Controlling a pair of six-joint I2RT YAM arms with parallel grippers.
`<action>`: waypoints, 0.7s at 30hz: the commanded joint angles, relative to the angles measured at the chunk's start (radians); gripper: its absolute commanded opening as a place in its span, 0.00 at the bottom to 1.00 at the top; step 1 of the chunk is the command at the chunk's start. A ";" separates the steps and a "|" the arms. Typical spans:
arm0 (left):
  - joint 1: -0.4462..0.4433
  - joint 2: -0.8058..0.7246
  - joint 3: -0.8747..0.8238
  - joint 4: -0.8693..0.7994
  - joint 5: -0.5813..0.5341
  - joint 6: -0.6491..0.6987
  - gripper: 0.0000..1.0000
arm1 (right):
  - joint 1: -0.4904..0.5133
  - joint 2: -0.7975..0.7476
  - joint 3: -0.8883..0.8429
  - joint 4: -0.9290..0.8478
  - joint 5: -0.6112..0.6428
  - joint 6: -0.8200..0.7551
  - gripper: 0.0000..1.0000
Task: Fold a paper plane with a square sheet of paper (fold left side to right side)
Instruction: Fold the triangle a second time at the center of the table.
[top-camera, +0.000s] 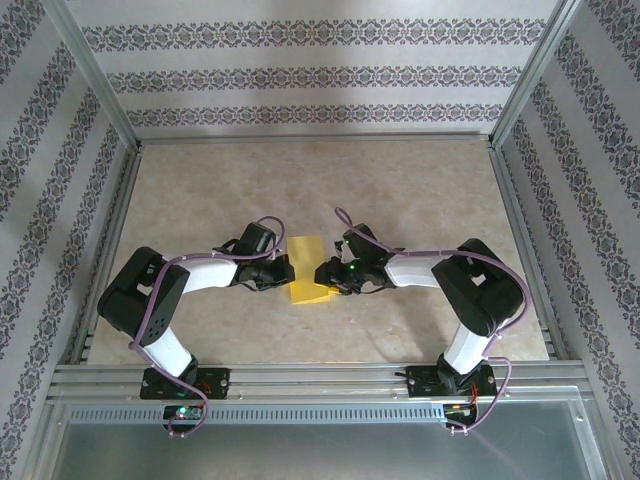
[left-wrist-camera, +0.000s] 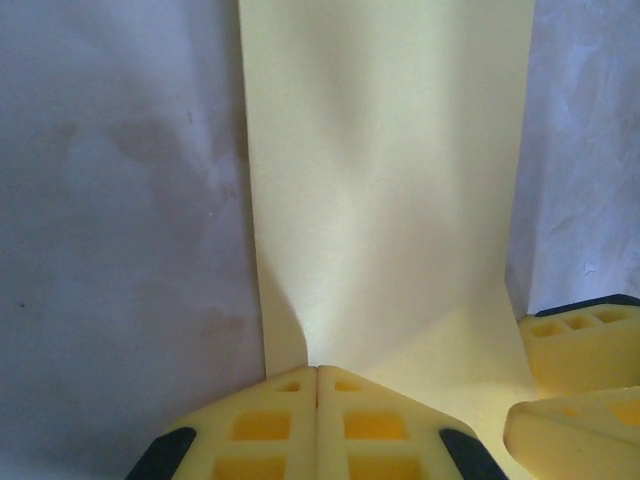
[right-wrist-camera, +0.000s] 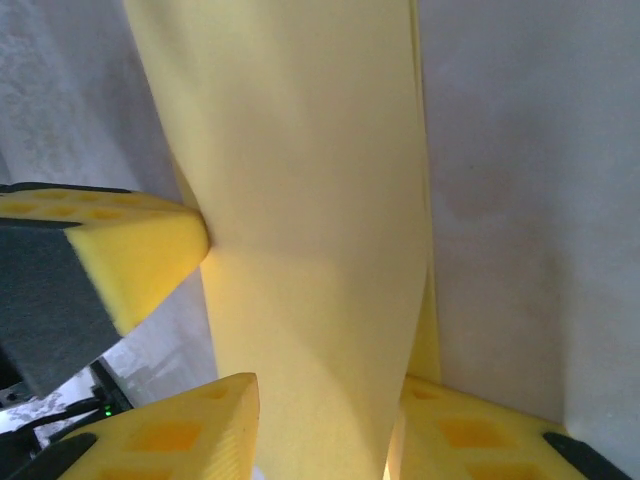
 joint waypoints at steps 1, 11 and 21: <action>-0.011 0.002 0.004 -0.020 -0.010 0.014 0.05 | -0.010 0.012 0.016 0.028 -0.005 0.018 0.39; -0.012 0.005 0.004 -0.003 0.004 0.019 0.05 | -0.031 0.022 -0.011 0.163 0.003 0.051 0.38; -0.012 0.003 0.000 0.012 0.011 0.023 0.05 | -0.068 0.086 0.034 0.186 -0.010 0.050 0.37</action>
